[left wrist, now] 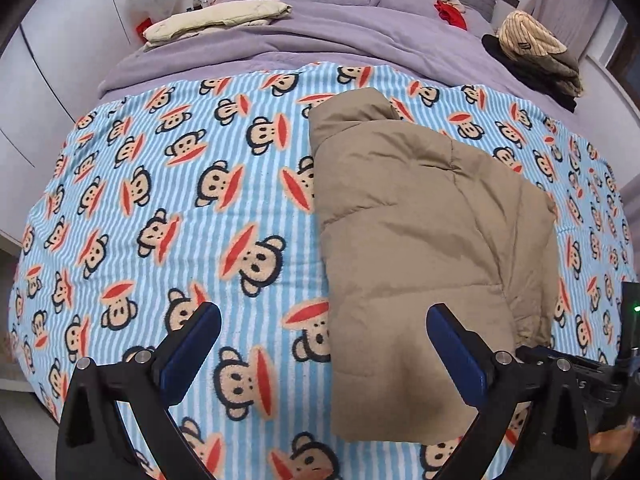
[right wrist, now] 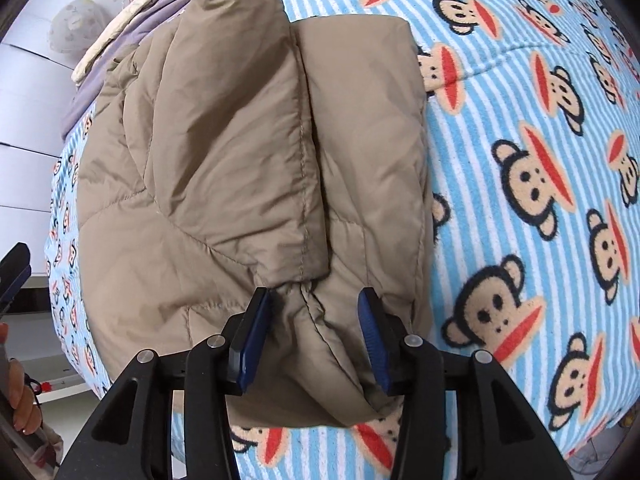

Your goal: Fold large clothes

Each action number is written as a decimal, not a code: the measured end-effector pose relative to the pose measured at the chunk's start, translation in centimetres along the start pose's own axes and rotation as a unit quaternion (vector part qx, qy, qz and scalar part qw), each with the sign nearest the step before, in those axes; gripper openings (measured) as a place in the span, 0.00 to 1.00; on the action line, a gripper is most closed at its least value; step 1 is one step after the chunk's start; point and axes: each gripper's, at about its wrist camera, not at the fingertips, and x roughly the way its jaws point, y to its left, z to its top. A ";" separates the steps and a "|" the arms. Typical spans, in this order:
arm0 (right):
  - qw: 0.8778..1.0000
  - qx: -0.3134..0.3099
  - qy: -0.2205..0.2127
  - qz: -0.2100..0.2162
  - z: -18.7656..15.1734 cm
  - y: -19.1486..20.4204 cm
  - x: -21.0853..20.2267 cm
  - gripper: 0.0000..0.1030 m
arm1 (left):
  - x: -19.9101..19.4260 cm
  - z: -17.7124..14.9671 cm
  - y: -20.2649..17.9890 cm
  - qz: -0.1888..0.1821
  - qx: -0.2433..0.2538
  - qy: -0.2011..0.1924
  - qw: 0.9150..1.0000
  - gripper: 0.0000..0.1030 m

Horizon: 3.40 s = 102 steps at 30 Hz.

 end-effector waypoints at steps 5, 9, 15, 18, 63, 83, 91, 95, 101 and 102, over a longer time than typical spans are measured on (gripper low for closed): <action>1.000 -0.003 -0.023 0.010 -1.3 0.5 -3.3 0.69 | -0.9 -0.7 0.2 -0.007 0.004 -0.006 1.000 1.00; 0.999 -0.003 -0.044 0.014 -2.3 0.9 -5.4 0.75 | -1.8 -1.2 0.3 -0.006 -0.001 -0.014 1.000 1.00; 0.997 0.015 -0.069 0.019 -3.8 1.5 -7.1 0.78 | -2.3 -1.8 0.2 -0.016 0.001 -0.004 1.000 1.00; 0.996 0.010 -0.090 0.015 -4.2 2.0 -8.0 0.84 | -3.1 -2.0 0.1 -0.022 0.000 -0.007 1.000 1.00; 0.970 -0.083 -0.210 -0.086 -6.1 4.4 -18.3 0.88 | -13.9 -5.8 -3.8 0.025 -0.030 -0.076 0.996 1.00; 0.969 -0.085 -0.216 -0.085 -6.8 5.0 -18.9 0.88 | -14.3 -6.2 -3.9 0.027 -0.031 -0.081 0.996 1.00; 0.969 -0.086 -0.216 -0.085 -6.8 5.0 -18.9 0.88 | -14.4 -6.2 -3.9 0.027 -0.030 -0.080 0.996 1.00; 0.969 -0.084 -0.217 -0.085 -6.8 5.0 -18.8 0.88 | -14.5 -6.3 -3.8 0.027 -0.031 -0.079 0.996 1.00; 0.969 -0.084 -0.217 -0.085 -6.9 5.0 -18.8 0.88 | -14.4 -6.3 -3.8 0.027 -0.032 -0.080 0.996 1.00; 0.969 -0.084 -0.217 -0.085 -6.9 5.1 -18.9 0.88 | -14.4 -6.3 -3.8 0.027 -0.031 -0.080 0.996 1.00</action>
